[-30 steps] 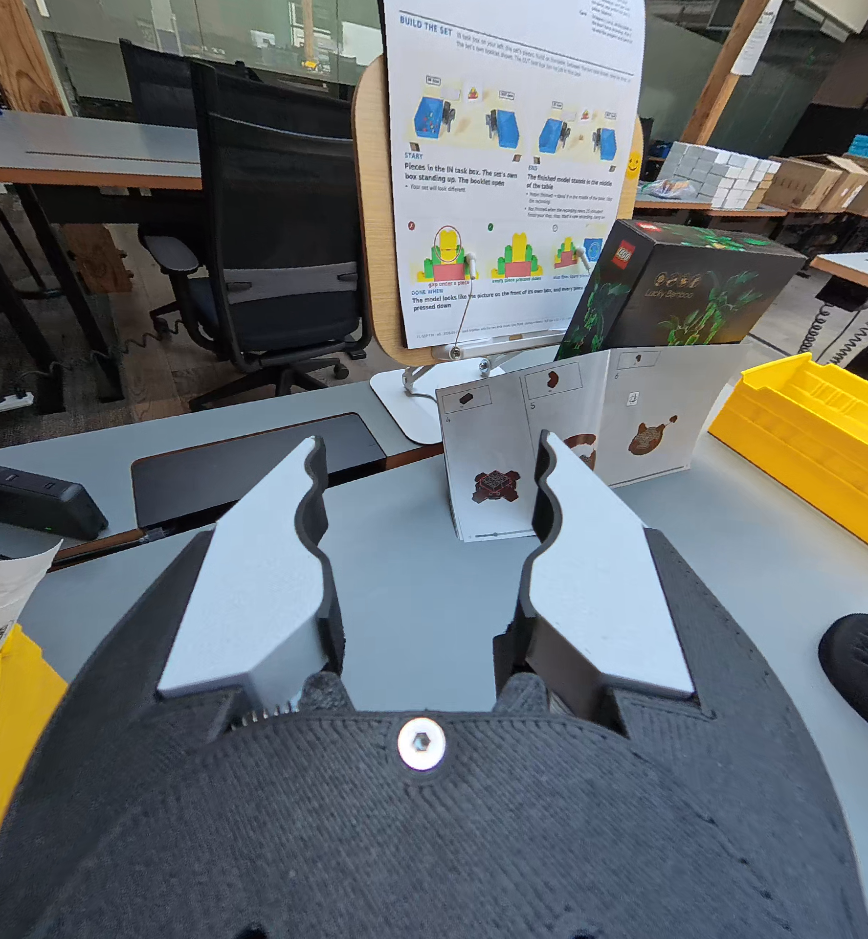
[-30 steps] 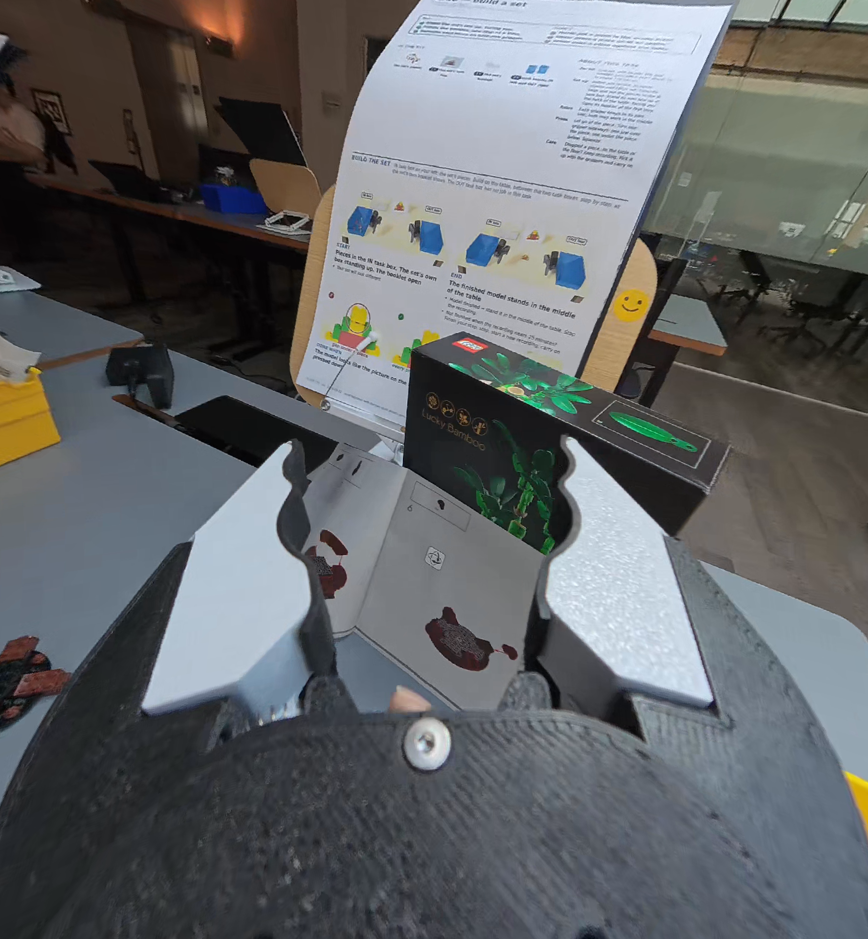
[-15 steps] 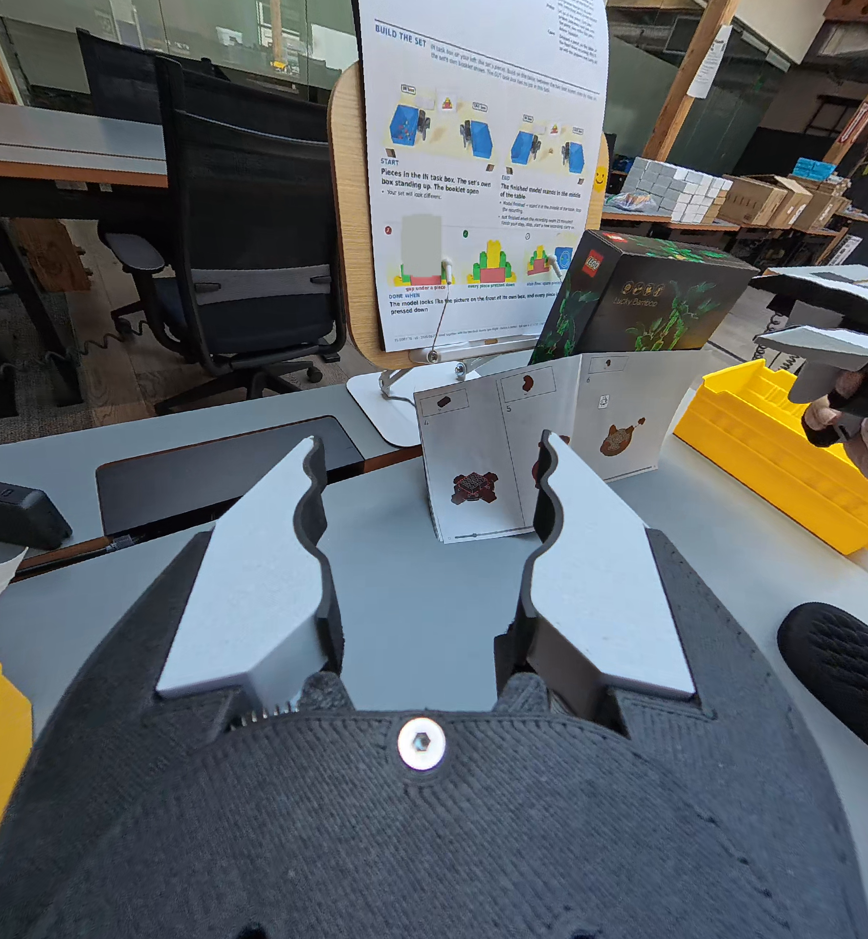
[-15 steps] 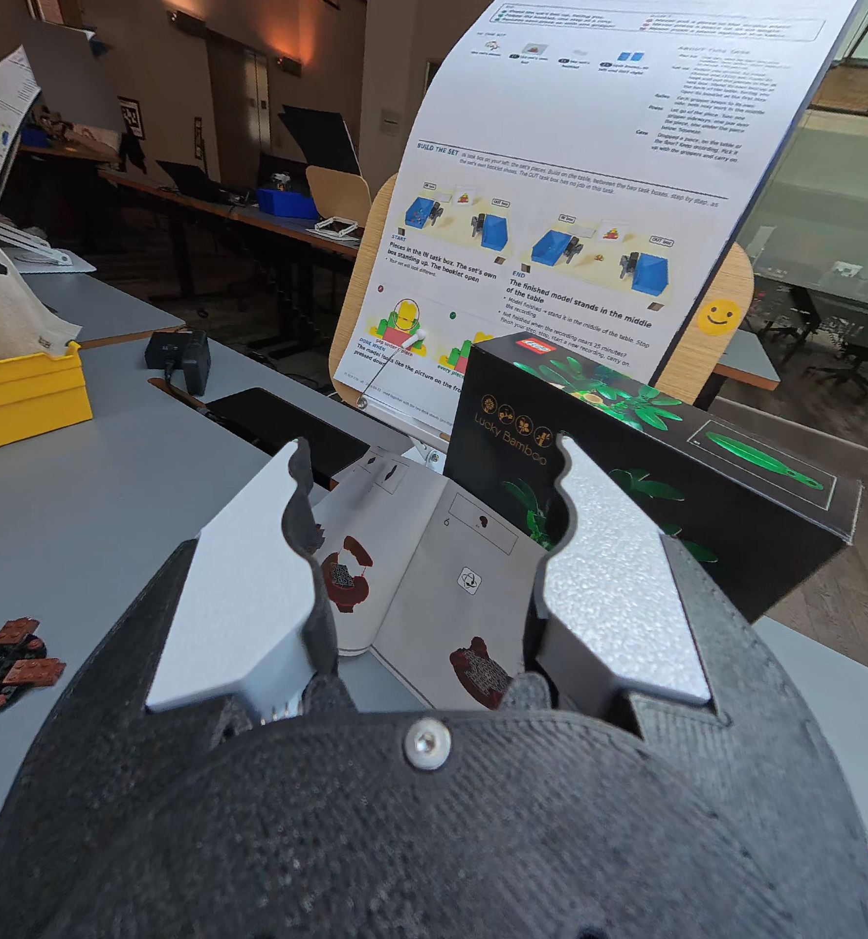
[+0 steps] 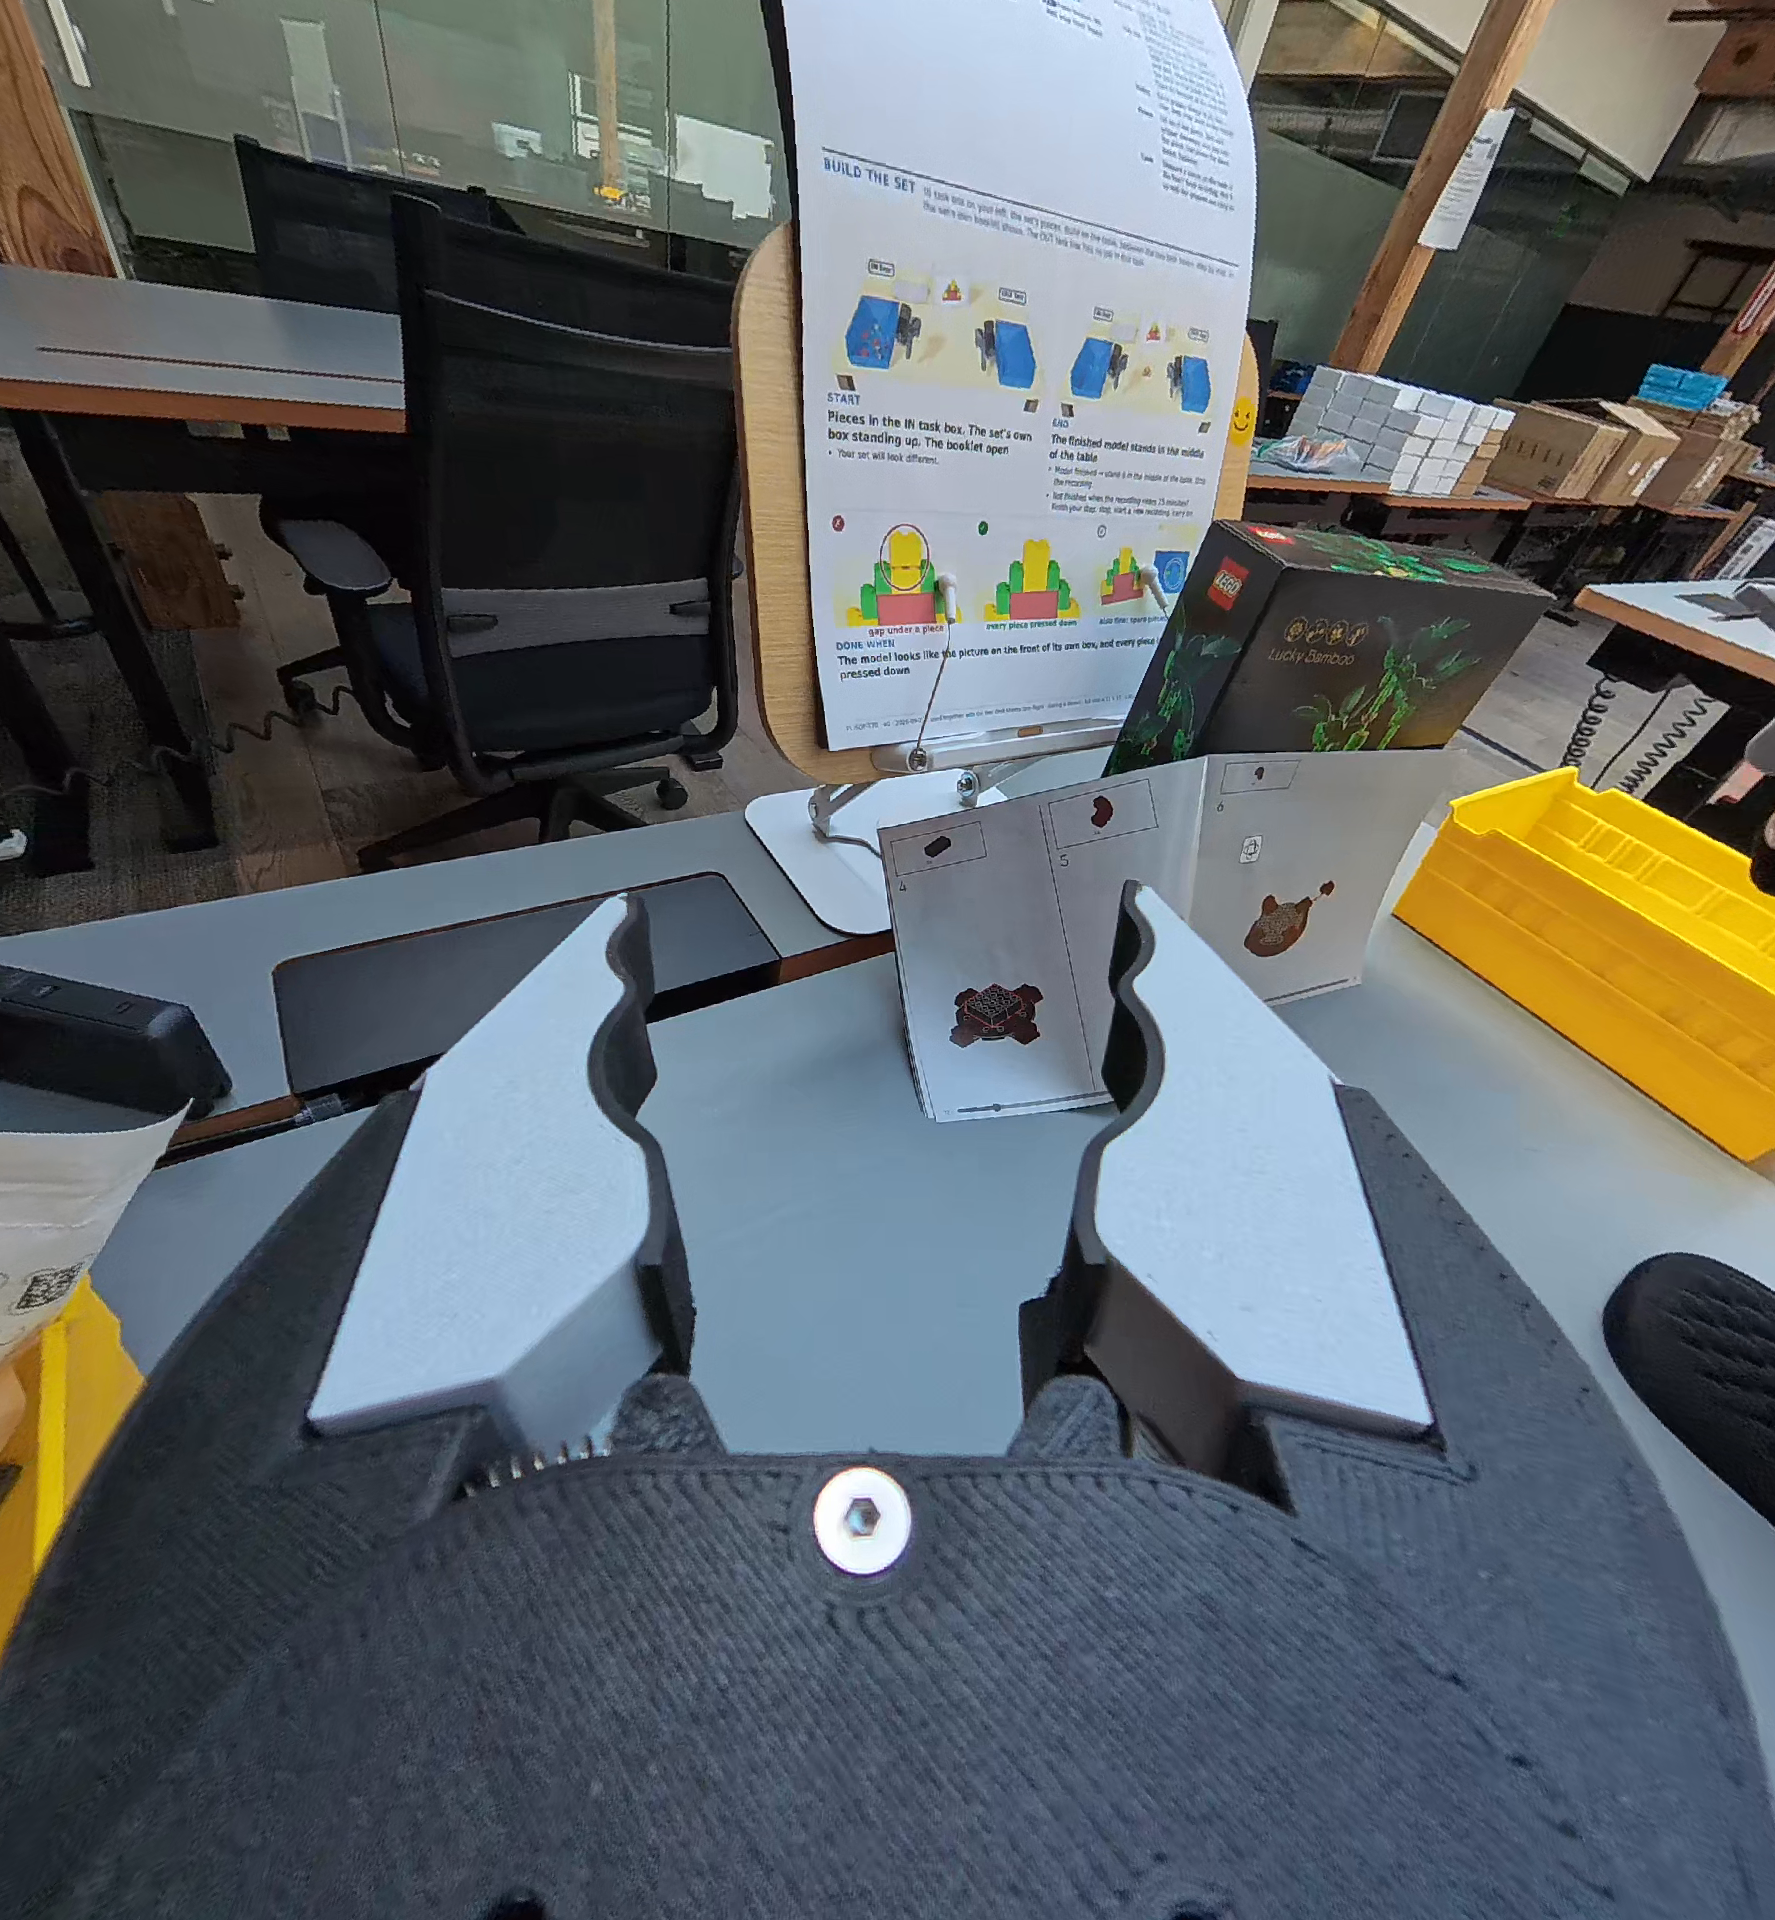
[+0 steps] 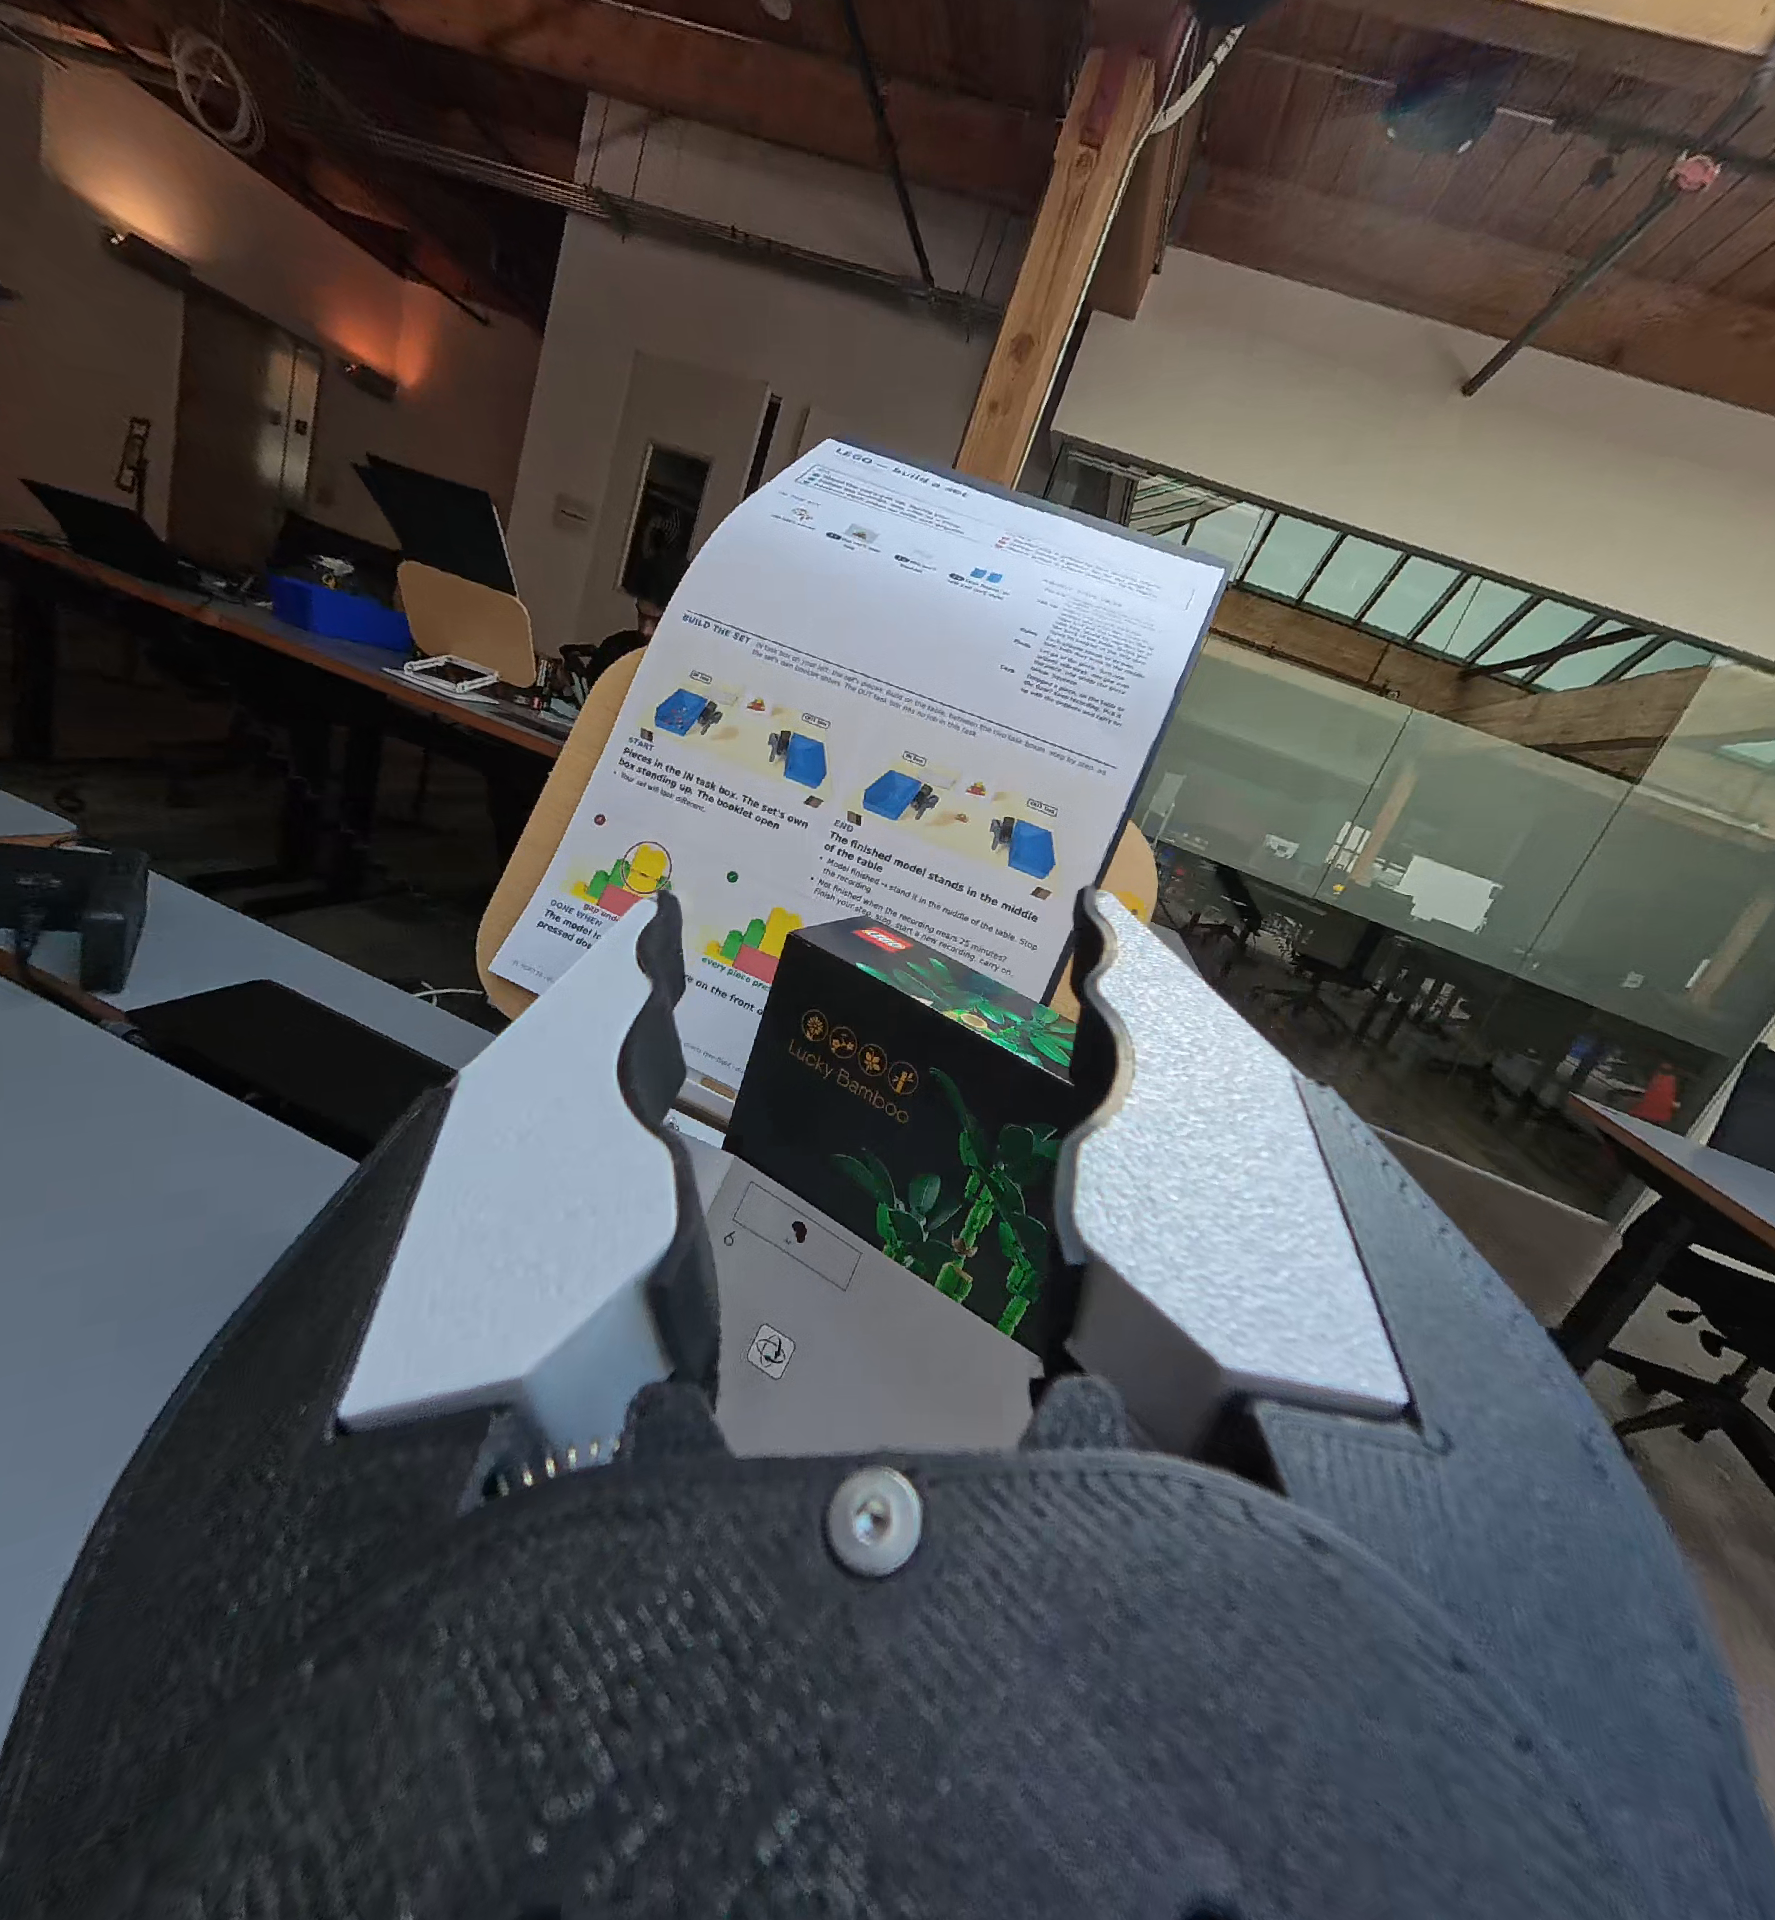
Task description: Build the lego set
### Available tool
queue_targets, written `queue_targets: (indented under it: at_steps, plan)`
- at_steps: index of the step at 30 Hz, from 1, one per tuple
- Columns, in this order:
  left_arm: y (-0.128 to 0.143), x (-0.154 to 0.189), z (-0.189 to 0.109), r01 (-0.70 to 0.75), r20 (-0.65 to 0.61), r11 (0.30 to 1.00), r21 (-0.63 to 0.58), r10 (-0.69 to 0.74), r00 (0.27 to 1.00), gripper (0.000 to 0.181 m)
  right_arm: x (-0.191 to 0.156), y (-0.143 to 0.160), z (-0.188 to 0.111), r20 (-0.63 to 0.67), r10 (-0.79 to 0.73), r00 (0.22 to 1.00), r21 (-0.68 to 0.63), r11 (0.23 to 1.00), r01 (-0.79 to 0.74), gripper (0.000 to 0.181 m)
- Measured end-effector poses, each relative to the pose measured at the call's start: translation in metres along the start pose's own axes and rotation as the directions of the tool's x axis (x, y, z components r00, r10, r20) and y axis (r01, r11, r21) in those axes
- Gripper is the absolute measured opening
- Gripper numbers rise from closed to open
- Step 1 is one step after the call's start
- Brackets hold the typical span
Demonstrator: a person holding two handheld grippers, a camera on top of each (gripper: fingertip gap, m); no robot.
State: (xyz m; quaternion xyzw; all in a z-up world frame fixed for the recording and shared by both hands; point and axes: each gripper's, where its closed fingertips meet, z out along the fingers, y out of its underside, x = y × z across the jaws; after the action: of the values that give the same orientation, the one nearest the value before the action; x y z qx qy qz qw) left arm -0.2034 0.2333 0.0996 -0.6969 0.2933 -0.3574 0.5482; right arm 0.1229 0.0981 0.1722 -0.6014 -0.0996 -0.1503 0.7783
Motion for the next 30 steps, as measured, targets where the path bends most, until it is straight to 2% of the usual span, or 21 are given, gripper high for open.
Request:
queue_targets:
  at_steps: [2, 3, 7, 11, 14, 25, 30]
  plan:
    - [-0.003, -0.003, -0.004, 0.012, 0.008, 1.0, 0.009, -0.012, 1.0, 0.091, -0.005, -0.001, 0.001, 0.009, 0.035, 0.999, 0.0, 0.999, -0.035, 0.066]
    - [-0.004, -0.004, -0.006, 0.017, 0.008, 1.0, 0.014, -0.017, 1.0, 0.092, -0.01, -0.002, 0.001, 0.033, 0.055, 0.998, 0.006, 0.998, -0.055, 0.056]
    - [-0.012, -0.006, -0.018, 0.021, 0.005, 0.999, 0.038, -0.021, 1.0, 0.096, -0.027, -0.006, 0.001, 0.075, 0.089, 0.993, 0.038, 0.995, -0.092, 0.04]
    - [-0.022, -0.005, -0.027, 0.033, -0.009, 0.997, 0.076, -0.032, 0.999, 0.096, -0.037, -0.001, 0.006, 0.072, 0.044, 0.996, 0.013, 0.999, -0.045, 0.042]
    - [-0.022, -0.002, -0.028, 0.032, -0.019, 0.997, 0.075, -0.031, 0.999, 0.096, -0.041, 0.0, 0.009, 0.081, 0.086, 0.993, 0.024, 0.996, -0.088, 0.043]
    - [-0.017, 0.006, -0.02, 0.045, -0.051, 0.998, 0.052, -0.043, 0.998, 0.097, -0.025, 0.012, 0.011, 0.061, 0.111, 0.992, -0.018, 0.994, -0.11, 0.041]
    - [-0.012, 0.006, -0.016, 0.043, -0.046, 0.999, 0.02, -0.042, 0.998, 0.097, -0.026, 0.027, 0.015, 0.093, 0.07, 0.993, -0.112, 0.992, -0.06, 0.04]
